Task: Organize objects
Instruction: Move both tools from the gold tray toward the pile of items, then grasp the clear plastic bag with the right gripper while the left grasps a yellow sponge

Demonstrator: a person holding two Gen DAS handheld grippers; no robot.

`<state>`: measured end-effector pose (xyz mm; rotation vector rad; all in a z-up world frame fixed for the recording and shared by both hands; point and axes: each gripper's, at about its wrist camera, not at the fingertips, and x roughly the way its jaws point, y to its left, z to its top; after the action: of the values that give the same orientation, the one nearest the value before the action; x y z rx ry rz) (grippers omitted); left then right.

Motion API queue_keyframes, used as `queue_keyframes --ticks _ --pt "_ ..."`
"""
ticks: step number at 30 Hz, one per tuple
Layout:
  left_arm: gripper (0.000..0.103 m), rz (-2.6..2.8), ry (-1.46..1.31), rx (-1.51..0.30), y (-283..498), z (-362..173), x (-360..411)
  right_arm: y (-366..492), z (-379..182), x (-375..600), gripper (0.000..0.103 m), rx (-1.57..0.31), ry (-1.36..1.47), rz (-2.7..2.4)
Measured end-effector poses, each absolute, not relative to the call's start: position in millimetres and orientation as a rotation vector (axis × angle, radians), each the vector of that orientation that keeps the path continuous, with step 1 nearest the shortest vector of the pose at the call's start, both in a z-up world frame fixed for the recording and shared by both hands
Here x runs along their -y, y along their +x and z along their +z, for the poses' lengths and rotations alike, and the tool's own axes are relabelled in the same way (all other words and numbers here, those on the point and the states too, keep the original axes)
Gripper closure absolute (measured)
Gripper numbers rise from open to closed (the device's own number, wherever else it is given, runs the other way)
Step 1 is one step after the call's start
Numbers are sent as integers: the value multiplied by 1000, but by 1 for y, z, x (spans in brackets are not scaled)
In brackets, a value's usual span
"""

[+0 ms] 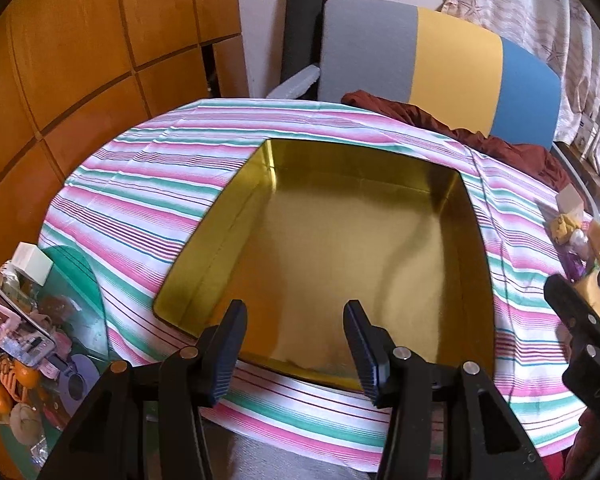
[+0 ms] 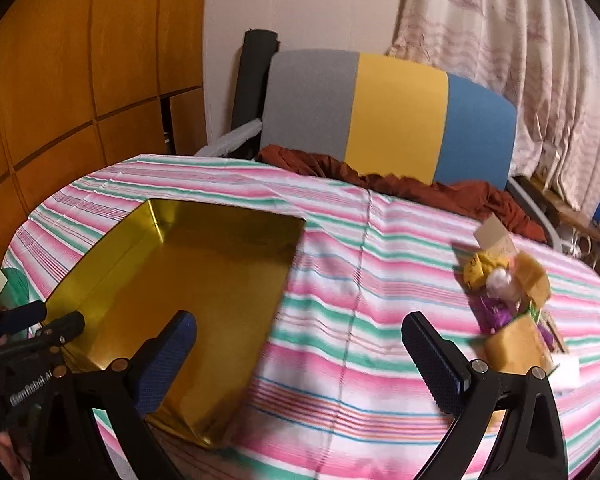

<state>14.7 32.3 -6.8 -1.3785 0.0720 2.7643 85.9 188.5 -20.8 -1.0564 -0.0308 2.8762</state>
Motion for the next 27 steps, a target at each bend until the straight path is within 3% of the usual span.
queue_keyframes --ticks 20,25,27 --pt "52 2380 -1202 -99 56 -15 -133 174 -57 -407 0 -178 -1132 2517" --pt "52 2248 -1178 -109 65 -12 -159 178 -73 -446 13 -186 -1316 2470" --pt "52 2181 -1186 -116 67 -14 -174 176 -83 -457 28 -202 -1402 2461"
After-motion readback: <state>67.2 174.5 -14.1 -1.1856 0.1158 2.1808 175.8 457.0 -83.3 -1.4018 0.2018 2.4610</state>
